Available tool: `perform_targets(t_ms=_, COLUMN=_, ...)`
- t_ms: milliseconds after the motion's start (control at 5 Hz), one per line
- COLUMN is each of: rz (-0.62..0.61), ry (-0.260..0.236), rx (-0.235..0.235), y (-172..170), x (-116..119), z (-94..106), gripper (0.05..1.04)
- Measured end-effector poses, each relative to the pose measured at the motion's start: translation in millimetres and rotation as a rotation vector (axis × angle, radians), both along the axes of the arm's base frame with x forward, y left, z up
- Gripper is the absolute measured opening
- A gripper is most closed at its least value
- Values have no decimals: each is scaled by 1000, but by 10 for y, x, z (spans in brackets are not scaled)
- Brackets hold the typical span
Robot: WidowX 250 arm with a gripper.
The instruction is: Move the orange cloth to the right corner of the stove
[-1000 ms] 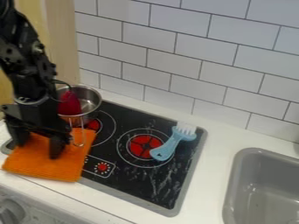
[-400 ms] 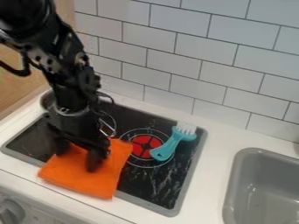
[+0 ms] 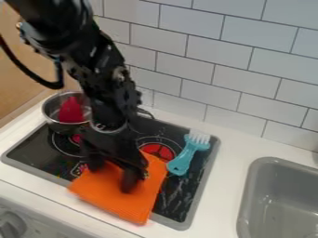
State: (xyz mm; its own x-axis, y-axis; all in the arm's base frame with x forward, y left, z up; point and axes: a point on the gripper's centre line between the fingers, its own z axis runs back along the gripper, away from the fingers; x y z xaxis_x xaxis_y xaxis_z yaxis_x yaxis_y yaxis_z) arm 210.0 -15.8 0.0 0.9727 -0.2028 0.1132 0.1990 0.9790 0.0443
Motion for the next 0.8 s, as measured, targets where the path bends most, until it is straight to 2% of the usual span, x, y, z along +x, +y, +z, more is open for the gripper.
perform_targets(t_ms=600, rz=-120, ry=-3, rx=-22, y=-419, x=-34, z=-5, gripper=999)
perform_targets(t_ms=800, rz=-121, ry=-2, rx=-25, y=-430, x=-34, z=-3, gripper=999)
